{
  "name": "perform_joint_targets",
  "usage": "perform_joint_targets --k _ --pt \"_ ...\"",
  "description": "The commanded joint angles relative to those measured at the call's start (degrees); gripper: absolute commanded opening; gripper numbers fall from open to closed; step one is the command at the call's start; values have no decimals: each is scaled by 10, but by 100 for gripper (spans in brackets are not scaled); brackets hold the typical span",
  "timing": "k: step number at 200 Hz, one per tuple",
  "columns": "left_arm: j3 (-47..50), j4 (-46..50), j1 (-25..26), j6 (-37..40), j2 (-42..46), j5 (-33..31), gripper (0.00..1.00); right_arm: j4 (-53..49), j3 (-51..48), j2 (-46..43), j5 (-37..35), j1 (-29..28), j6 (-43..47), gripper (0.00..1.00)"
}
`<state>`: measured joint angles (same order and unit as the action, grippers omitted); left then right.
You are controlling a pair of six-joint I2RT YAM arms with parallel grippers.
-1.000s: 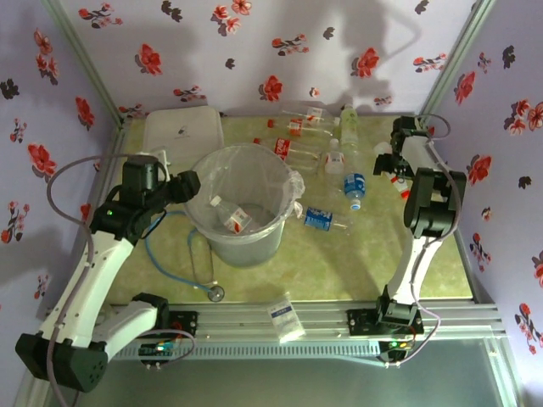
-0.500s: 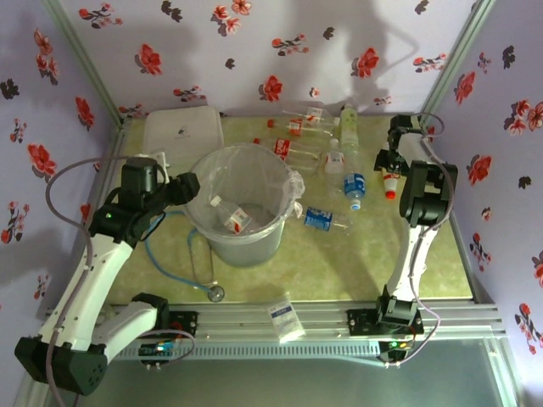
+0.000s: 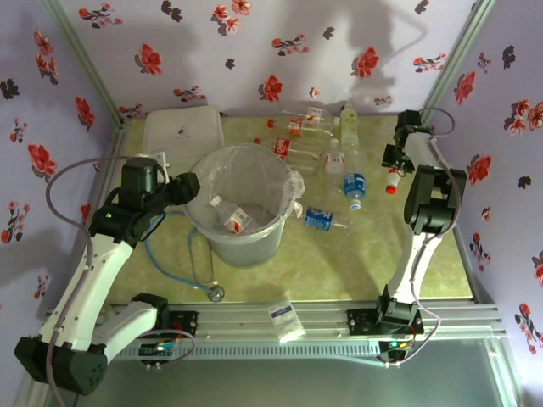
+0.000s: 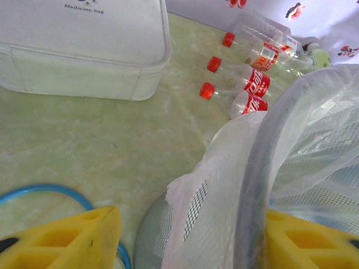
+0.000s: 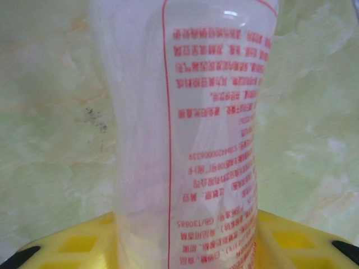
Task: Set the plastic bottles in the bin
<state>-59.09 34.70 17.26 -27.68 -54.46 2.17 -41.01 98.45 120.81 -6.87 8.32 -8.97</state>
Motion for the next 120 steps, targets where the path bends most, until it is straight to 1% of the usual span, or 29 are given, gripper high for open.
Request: perform_joint_targets --k 1,18,37,66,104,120 --pt "1 -3 -5 12 -6 7 61 -16 -8 -55 35 6 -29 49" --pt "3 -5 -4 13 -7 11 61 -2 -26 -100 87 6 -60 49" --pt "7 -8 -4 11 -10 14 61 14 -29 -143 192 1 -100 49" --pt "18 -20 -4 8 -12 24 60 34 -16 -214 311 -26 -167 49" --pt "28 -31 -4 14 -22 37 60 108 -17 -268 457 -98 -247 49" --pt "26 -31 -5 17 -28 40 60 128 -18 -282 475 -143 -266 49"
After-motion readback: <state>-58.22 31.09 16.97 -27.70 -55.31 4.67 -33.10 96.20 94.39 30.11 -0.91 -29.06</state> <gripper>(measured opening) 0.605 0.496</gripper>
